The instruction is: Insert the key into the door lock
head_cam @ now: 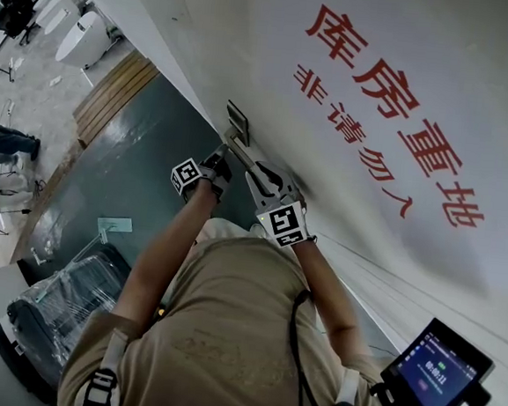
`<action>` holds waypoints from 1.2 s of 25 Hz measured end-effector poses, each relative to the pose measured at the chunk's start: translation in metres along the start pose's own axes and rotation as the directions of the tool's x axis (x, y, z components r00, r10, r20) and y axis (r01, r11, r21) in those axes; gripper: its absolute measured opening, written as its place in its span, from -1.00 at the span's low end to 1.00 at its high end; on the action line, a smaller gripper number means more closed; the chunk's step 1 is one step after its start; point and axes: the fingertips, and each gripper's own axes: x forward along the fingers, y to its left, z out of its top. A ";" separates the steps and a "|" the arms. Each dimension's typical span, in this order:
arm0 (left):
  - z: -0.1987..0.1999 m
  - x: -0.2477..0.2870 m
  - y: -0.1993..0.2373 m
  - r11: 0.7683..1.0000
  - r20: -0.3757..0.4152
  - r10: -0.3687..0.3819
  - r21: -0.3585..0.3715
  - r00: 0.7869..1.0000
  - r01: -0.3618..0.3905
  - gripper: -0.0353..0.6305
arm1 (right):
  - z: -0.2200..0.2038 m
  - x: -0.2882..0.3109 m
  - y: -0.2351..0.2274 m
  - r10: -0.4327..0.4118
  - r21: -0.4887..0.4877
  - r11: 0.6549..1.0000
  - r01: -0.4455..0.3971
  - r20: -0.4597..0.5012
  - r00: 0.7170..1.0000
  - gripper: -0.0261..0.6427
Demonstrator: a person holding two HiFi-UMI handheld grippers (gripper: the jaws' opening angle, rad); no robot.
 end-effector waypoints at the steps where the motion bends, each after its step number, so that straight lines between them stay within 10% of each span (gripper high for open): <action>1: 0.000 0.001 0.000 1.000 0.001 0.000 -0.005 1.000 0.000 -0.80 | 0.000 -0.001 0.000 0.003 -0.004 1.000 -0.003 -0.001 1.000 -0.67; 30: 0.003 0.005 0.000 0.991 -0.085 -0.106 -0.089 0.991 0.098 -0.80 | -0.013 0.027 0.001 -0.088 0.020 0.996 0.089 -0.069 0.994 -0.67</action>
